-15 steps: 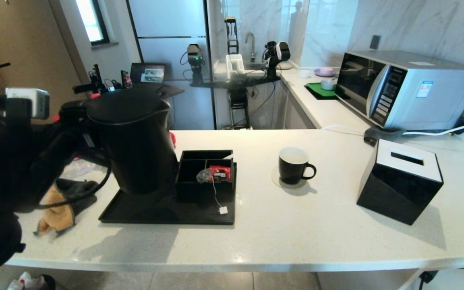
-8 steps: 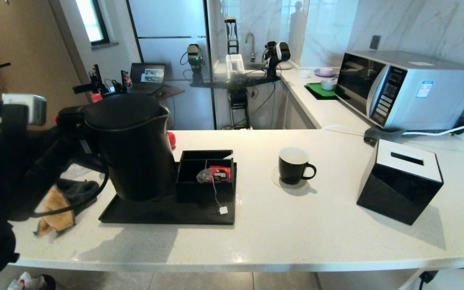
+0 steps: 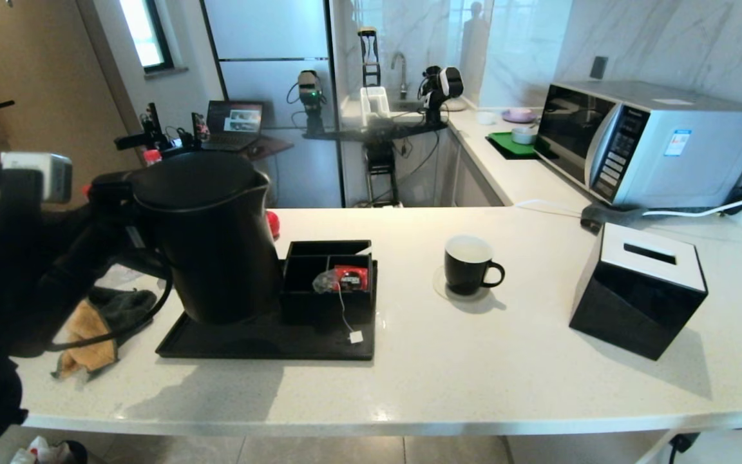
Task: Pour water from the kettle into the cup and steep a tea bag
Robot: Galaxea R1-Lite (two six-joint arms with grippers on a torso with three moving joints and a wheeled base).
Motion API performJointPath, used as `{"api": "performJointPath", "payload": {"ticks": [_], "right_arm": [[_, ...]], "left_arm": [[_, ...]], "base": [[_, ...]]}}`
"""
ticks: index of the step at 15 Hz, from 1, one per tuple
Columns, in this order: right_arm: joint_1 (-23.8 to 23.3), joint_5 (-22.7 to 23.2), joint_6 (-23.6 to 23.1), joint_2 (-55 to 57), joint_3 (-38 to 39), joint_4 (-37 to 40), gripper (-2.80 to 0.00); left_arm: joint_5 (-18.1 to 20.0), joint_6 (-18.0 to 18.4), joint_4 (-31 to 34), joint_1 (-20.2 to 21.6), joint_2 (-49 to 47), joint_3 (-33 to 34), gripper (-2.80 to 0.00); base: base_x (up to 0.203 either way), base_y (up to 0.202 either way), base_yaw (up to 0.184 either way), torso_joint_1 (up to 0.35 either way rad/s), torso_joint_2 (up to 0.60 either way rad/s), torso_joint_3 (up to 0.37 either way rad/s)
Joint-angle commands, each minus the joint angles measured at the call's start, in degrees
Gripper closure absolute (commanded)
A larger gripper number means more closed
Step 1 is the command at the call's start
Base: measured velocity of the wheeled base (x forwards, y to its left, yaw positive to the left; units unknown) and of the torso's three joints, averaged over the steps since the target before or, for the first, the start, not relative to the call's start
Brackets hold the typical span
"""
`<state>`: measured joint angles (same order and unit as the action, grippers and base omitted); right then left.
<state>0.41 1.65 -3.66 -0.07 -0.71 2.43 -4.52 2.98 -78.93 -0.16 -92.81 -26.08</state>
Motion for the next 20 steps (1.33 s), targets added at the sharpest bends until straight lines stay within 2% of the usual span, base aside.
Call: {"api": "performJointPath", "payload": {"ticks": [1,10,17,20], "right_arm": [[0.0,0.0,0.0,0.1,0.0,0.0,0.0],[0.1,0.0,0.0,0.1,0.0,0.0,0.0],[0.0,0.0,0.0,0.1,0.0,0.0,0.0],[0.1,0.0,0.0,0.1,0.0,0.0,0.0]], "left_arm": [[0.0,0.0,-0.4,0.0,0.1,0.0,0.0],[0.0,0.0,-0.4,0.1,0.4,-0.4,0.0],[0.6,1.7,-0.4,0.0,1.4,-1.0,0.0],[1.2,2.9,0.4,-0.2,1.1,-4.3,0.0]], "base": [[-0.005,-0.084,0.004,0.005,0.0,0.005],[0.0,-0.177,0.002,0.002,0.0,0.003],[0.0,-0.009,0.0,0.0,0.0,0.001],[0.0,0.0,0.0,0.0,0.0,0.0]]}}
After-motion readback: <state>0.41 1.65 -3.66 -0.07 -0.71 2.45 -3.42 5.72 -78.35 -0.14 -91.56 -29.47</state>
